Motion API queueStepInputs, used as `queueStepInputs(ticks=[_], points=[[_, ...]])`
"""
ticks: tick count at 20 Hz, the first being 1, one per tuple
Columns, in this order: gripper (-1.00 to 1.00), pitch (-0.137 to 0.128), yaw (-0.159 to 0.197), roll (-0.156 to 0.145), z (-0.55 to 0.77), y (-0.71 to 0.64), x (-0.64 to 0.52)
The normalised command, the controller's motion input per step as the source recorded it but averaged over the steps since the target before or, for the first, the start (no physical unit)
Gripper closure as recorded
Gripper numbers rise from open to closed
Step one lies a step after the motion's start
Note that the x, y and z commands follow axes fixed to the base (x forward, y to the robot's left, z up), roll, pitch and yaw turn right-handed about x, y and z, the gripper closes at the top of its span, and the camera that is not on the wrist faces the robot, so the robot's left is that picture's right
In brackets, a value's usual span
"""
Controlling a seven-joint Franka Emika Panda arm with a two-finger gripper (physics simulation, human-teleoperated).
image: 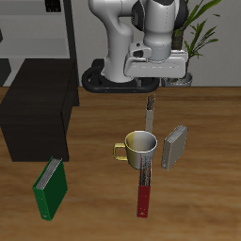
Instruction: Place the right yellow book in the top region of the shelf
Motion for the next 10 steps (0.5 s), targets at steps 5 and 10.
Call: queueStepInputs(ticks=[5,10], points=[[-1.0,-0.019,0.02,0.002,-0.25,-0.01,0.02],[-1.0,0.006,0.006,0.01,-0.29,0.05,0.0]])
